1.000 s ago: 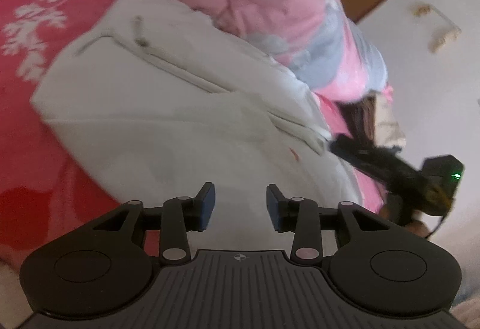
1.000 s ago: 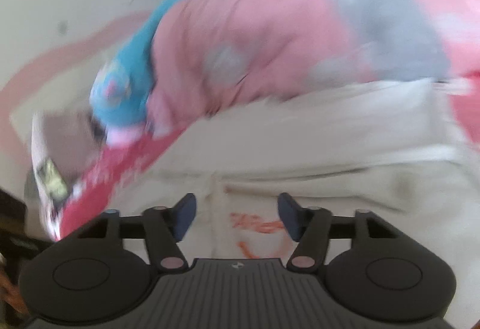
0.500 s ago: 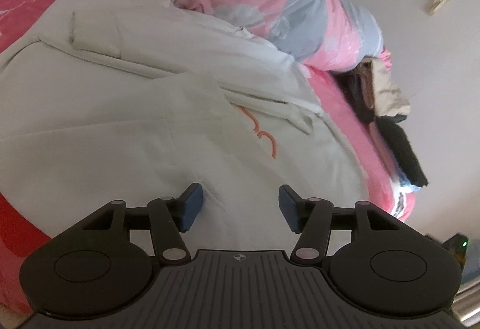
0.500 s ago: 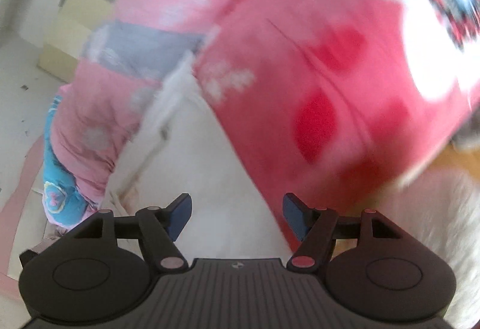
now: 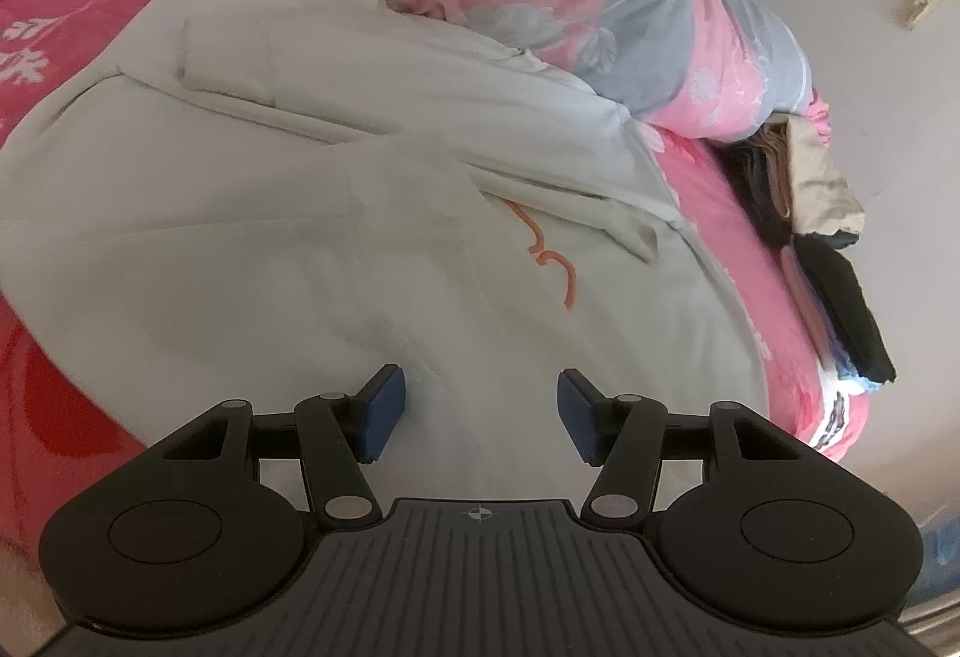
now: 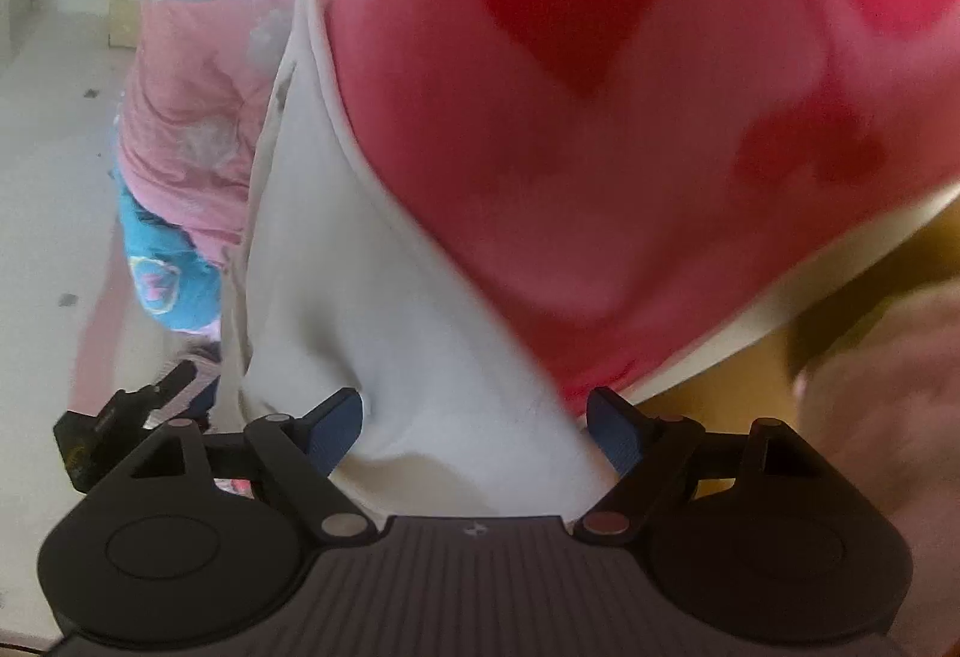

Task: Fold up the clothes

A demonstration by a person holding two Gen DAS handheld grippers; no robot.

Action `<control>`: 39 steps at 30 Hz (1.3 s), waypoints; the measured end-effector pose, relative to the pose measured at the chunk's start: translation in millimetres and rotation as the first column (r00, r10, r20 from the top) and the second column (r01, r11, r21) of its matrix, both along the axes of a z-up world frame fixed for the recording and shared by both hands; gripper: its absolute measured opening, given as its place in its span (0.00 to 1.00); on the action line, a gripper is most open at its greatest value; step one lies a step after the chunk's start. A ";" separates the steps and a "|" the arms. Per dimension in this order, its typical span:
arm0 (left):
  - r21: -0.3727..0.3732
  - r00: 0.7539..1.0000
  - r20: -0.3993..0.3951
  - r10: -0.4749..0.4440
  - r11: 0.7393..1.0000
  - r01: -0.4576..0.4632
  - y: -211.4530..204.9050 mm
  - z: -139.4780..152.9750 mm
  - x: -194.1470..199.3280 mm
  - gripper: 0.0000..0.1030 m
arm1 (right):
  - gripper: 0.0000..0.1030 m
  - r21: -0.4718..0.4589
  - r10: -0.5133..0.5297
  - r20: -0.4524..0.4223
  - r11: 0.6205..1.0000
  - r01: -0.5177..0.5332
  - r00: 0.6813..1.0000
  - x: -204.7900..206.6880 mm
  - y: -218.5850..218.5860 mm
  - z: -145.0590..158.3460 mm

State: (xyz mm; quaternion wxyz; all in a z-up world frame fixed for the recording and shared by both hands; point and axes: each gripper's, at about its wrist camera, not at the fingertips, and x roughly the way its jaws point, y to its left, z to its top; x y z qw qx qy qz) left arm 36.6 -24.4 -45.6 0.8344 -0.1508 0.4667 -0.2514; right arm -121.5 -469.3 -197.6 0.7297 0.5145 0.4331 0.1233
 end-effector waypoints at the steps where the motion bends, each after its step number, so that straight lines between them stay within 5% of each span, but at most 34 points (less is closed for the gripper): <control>1: 0.000 1.000 0.004 0.003 1.000 -0.003 1.6 1.5 -1.1 0.54 | 0.76 0.010 -0.003 0.003 1.000 0.002 1.000 -0.3 4.5 -2.2; 8: -0.024 0.999 0.042 0.033 0.999 -0.032 19.3 13.7 -10.9 0.54 | 0.11 0.037 -0.039 0.038 0.999 0.038 0.999 -15.4 19.4 16.7; 13: -0.049 0.994 0.080 0.072 0.997 -0.068 39.0 21.5 -19.3 0.54 | 0.05 0.059 -0.059 0.136 0.997 0.052 0.989 -29.6 21.4 68.4; 19: -0.056 0.983 0.141 0.117 0.992 -0.110 61.6 28.6 -24.5 0.54 | 0.04 -0.007 -0.024 0.361 1.000 0.028 0.932 14.8 28.1 156.0; 24: -0.013 0.975 0.182 0.129 0.992 -0.128 70.2 28.3 -21.9 0.54 | 0.05 -0.048 -0.010 0.429 0.998 0.034 0.903 97.1 24.9 193.1; 27: 0.022 0.971 0.207 0.124 0.991 -0.131 70.6 26.1 -17.9 0.54 | 0.07 -0.023 -0.038 0.356 0.999 0.049 0.934 152.0 11.8 175.1; 29: 0.044 0.970 0.212 0.118 0.990 -0.130 70.0 23.2 -12.9 0.54 | 0.21 0.020 -0.043 0.270 0.999 0.040 0.962 188.2 4.4 152.9; 31: 0.054 0.972 0.202 0.120 0.990 -0.133 70.8 19.4 -7.4 0.54 | 0.57 -0.022 -0.064 0.154 0.997 0.068 0.986 210.4 6.5 131.9; 34: 0.054 0.973 0.190 0.134 0.988 -0.146 79.4 20.0 -0.8 0.54 | 0.58 -0.085 -0.078 0.074 0.993 0.085 0.994 212.6 7.5 113.5; 39: 0.057 0.953 0.217 0.211 0.972 -0.228 121.7 61.9 -0.5 0.54 | 0.69 -0.092 -0.127 0.144 0.986 0.141 0.981 162.3 -0.4 127.3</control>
